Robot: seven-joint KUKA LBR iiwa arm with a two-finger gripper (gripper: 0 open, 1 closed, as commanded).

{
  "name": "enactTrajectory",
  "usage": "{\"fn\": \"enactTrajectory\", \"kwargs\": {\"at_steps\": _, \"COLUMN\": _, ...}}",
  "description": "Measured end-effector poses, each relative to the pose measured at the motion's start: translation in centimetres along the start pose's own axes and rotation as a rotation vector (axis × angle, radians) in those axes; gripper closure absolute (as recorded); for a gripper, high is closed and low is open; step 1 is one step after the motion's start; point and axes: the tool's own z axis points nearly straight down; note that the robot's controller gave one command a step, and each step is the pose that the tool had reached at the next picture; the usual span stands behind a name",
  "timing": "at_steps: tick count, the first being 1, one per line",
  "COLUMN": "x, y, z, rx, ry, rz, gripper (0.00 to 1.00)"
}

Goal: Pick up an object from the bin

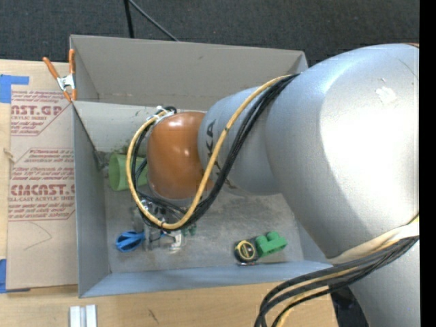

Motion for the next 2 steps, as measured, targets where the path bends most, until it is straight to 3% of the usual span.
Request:
{"fn": "enactTrajectory", "kwargs": {"at_steps": 1, "x": 0.04, "y": -0.02, "z": 0.02, "rx": 0.0, "ry": 0.0, "rz": 0.001, "gripper": 0.0}}
{"fn": "enactTrajectory", "kwargs": {"at_steps": 2, "x": 0.39, "y": 0.64, "z": -0.76, "rx": 0.0, "ry": 0.0, "rz": 0.132, "gripper": 0.0}}
